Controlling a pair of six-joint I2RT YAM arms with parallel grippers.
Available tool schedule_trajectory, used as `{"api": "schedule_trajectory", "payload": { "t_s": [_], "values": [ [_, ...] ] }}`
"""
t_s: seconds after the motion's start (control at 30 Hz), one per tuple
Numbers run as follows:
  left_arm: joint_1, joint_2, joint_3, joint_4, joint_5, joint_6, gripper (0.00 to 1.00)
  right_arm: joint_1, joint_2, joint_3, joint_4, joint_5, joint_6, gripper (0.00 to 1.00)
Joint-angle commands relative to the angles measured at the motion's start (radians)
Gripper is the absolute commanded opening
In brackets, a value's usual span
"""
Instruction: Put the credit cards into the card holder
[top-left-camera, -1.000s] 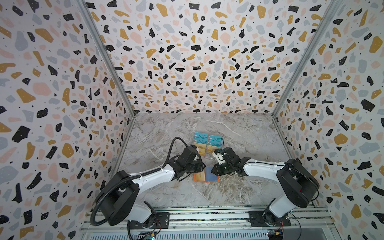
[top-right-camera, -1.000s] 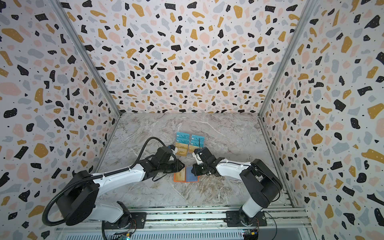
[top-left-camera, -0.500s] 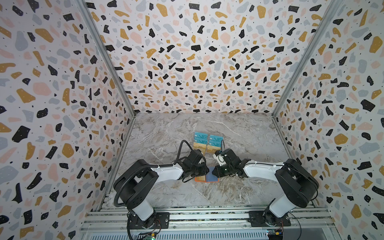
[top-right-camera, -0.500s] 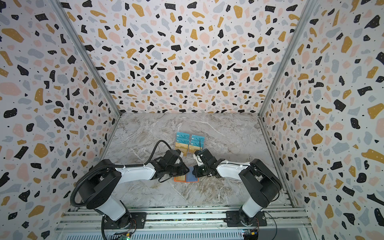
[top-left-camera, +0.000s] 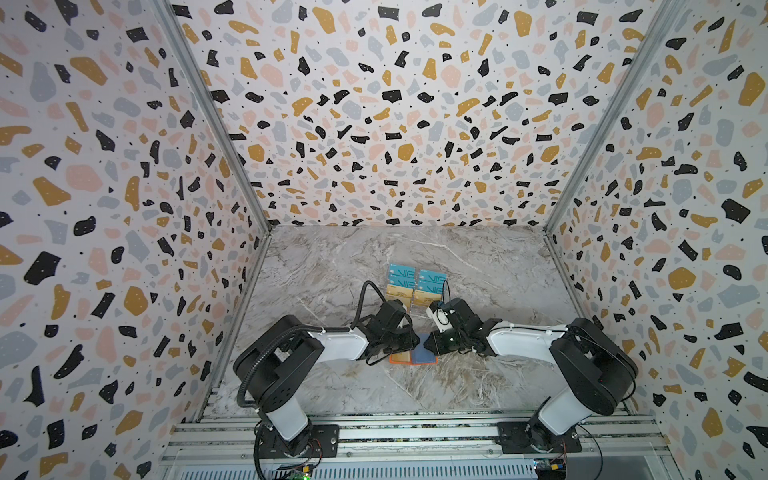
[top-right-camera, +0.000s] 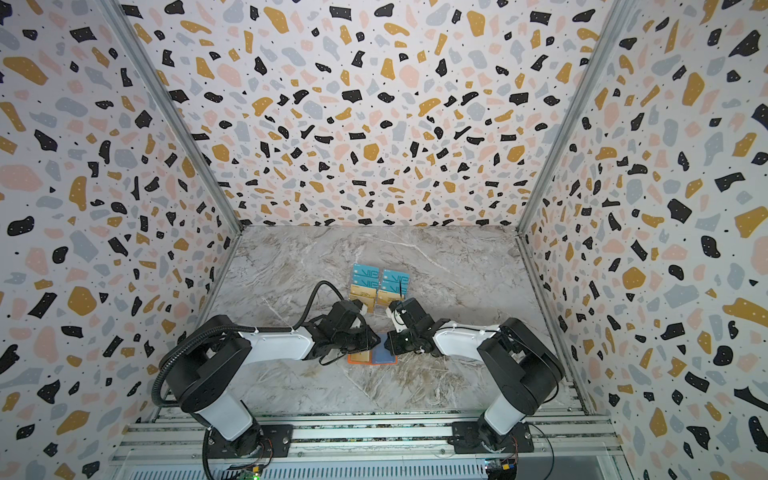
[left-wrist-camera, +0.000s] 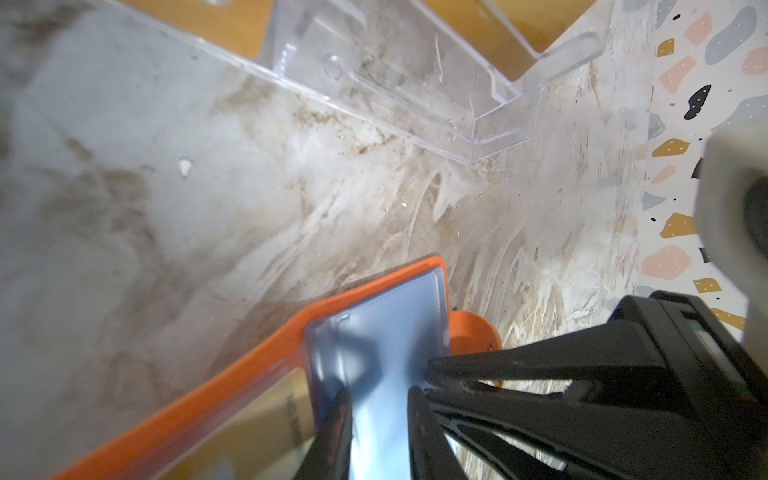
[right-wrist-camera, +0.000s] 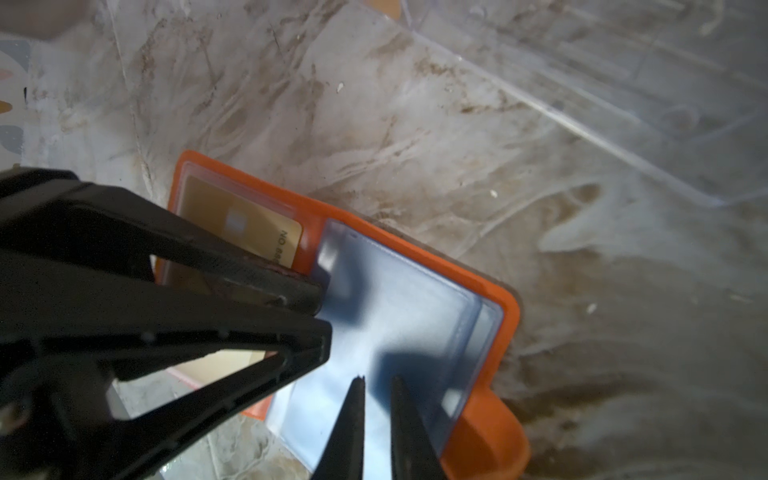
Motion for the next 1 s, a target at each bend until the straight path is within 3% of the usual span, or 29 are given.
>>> {"api": "schedule_trajectory", "payload": {
  "t_s": [0.0,0.13,0.4,0.97],
  "values": [
    [-0.003,0.023,-0.033,0.002,-0.007,-0.001,0.27,-0.004,0.017,-0.02,-0.031,0.024,0.007,0.16],
    [-0.001,0.018,-0.053,0.044,0.012,-0.052,0.27,-0.004,0.02,-0.019,-0.031,0.023,0.009,0.16],
    [0.027,-0.007,-0.166,0.358,0.151,-0.197,0.27,-0.004,0.018,-0.022,-0.022,0.013,0.014,0.16],
    [0.027,-0.005,-0.272,0.566,0.214,-0.296,0.29,-0.004,0.02,-0.025,0.0,-0.004,0.033,0.16]
  ]
}}
